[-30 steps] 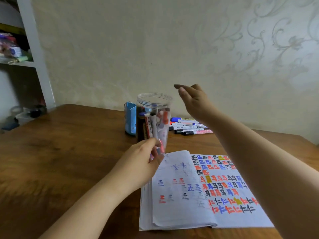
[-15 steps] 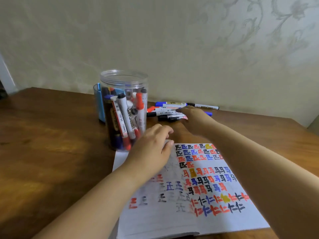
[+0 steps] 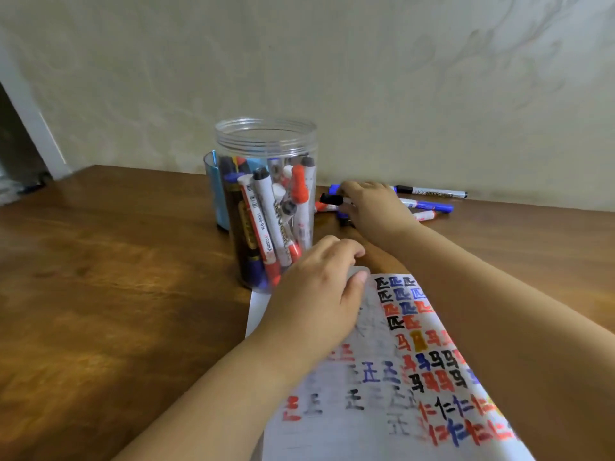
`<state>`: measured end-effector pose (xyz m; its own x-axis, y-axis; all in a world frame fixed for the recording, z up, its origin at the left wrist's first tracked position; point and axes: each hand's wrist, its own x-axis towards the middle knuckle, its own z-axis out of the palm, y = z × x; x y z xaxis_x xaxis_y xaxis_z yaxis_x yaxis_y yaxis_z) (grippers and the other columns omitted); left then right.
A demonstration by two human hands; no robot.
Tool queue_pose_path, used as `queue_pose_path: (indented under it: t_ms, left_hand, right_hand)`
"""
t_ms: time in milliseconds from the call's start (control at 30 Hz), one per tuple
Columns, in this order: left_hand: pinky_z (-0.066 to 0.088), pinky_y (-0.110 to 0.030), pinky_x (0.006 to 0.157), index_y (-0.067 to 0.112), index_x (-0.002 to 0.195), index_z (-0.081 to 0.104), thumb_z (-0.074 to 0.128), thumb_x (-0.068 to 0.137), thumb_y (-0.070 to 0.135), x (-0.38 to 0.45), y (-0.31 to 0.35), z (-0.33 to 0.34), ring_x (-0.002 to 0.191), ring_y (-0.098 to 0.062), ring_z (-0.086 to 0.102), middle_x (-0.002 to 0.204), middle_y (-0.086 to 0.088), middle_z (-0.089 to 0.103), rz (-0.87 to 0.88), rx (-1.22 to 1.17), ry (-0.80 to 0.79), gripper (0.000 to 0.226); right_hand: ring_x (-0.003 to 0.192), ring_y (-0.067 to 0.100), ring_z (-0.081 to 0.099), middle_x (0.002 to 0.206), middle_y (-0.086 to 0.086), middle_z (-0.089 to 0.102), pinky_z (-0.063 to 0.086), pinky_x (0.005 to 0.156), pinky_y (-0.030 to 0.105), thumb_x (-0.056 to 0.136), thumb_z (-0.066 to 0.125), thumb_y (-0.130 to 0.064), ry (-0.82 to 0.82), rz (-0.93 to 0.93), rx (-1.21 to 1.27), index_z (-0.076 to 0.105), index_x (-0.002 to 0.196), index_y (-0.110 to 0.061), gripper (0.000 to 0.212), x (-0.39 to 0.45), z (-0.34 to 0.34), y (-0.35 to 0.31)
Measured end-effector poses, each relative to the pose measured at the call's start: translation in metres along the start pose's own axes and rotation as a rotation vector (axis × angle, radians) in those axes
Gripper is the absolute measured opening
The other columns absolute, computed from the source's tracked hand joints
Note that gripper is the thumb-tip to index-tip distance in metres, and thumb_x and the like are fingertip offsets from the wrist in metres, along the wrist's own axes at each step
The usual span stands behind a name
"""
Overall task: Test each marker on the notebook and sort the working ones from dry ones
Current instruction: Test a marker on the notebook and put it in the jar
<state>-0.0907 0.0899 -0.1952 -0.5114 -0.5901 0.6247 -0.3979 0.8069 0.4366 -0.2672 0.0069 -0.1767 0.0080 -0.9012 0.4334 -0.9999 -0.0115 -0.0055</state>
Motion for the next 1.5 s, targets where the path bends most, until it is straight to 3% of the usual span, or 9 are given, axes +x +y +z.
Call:
queue_pose_path:
  t_ms: [200,300,533,667,900,1000,1133,1267,1500]
  left_hand:
    - [0.040,-0.018,0.084,0.012,0.106,0.058,0.057,0.084,0.022,0.005,0.016,-0.013,0.101,-0.015,0.050,0.111,-0.004,0.052,0.061,0.104,0.119,0.025]
    - [0.037,-0.021,0.090,0.014,0.121,0.050,0.052,0.091,0.030,0.008,0.037,-0.014,0.111,-0.013,0.045,0.122,0.001,0.045,0.033,0.047,-0.105,0.034]
    - [0.046,-0.033,0.083,0.019,0.103,0.049,0.039,0.097,0.028,-0.008,0.077,0.001,0.097,-0.016,0.053,0.109,-0.001,0.055,0.007,0.182,-0.626,0.015]
    - [0.044,-0.032,0.082,0.023,0.094,0.041,0.035,0.098,0.024,-0.021,0.086,0.005,0.097,-0.016,0.052,0.109,-0.001,0.053,0.019,0.138,-0.616,0.007]
    - [0.041,-0.018,0.073,0.027,0.090,0.051,0.038,0.097,0.026,-0.031,0.068,-0.001,0.084,-0.001,0.051,0.090,0.013,0.055,0.021,-0.045,-0.682,0.015]
    - [0.034,-0.010,0.066,0.032,0.081,0.045,0.039,0.097,0.027,-0.031,0.062,-0.004,0.077,0.003,0.046,0.082,0.018,0.048,0.057,-0.040,-0.727,0.018]
    - [0.035,-0.014,0.064,0.035,0.076,0.044,0.041,0.096,0.032,-0.031,0.062,-0.004,0.079,-0.001,0.050,0.081,0.016,0.050,0.029,-0.068,-0.719,0.020]
    - [0.035,-0.018,0.058,0.030,0.074,0.047,0.042,0.095,0.037,-0.032,0.064,-0.002,0.072,-0.004,0.050,0.078,0.011,0.052,-0.033,-0.086,-0.637,0.022]
    - [0.040,-0.009,0.068,0.026,0.105,0.057,0.048,0.091,0.039,-0.038,0.066,-0.004,0.087,0.000,0.052,0.095,0.016,0.055,-0.064,-0.159,-0.447,0.021]
  right_hand:
    - [0.089,0.032,0.058,0.106,0.008,0.062,0.047,0.073,0.042,0.095,0.052,-0.024,-0.013,-0.055,0.249,0.053,0.112,-0.015,0.020,-0.089,-0.068,0.003]
    - [0.095,0.024,0.057,0.108,0.001,0.061,0.049,0.073,0.042,0.093,0.056,-0.024,-0.034,-0.108,0.200,0.058,0.113,-0.016,0.022,-0.141,-0.091,0.001]
    - [0.071,0.022,0.062,0.081,0.000,0.062,0.049,0.052,0.028,0.080,0.067,-0.021,-0.052,-0.143,-0.006,0.066,0.093,-0.014,0.015,-0.215,-0.102,-0.010]
    - [0.083,0.022,0.059,0.095,0.004,0.059,0.048,0.063,0.031,0.081,0.066,-0.012,-0.146,-0.119,-0.049,0.058,0.106,-0.011,0.026,-0.230,-0.096,-0.022]
    - [0.042,0.012,0.051,0.065,-0.006,0.057,0.021,0.039,0.020,0.065,0.082,-0.023,-0.079,-0.129,-0.091,0.057,0.084,-0.020,0.032,-0.241,-0.091,-0.029]
    - [0.041,0.016,0.052,0.063,-0.006,0.058,0.029,0.033,0.023,0.083,0.063,-0.029,-0.084,-0.176,-0.130,0.057,0.090,-0.021,0.012,-0.241,-0.091,-0.028]
    - [0.046,0.016,0.057,0.067,-0.006,0.064,0.032,0.035,0.024,0.094,0.033,-0.042,-0.110,-0.113,-0.058,0.061,0.102,-0.025,0.035,-0.239,-0.094,-0.027]
    - [0.079,0.016,0.064,0.094,-0.004,0.068,0.036,0.054,0.030,0.098,0.035,-0.044,-0.170,0.050,-0.024,0.019,0.144,-0.028,0.052,-0.237,-0.102,-0.033]
    - [0.069,0.013,0.063,0.084,-0.002,0.069,0.054,0.065,0.032,0.098,0.038,-0.035,-0.187,0.321,0.427,0.018,0.107,-0.043,0.024,-0.244,-0.132,-0.005]
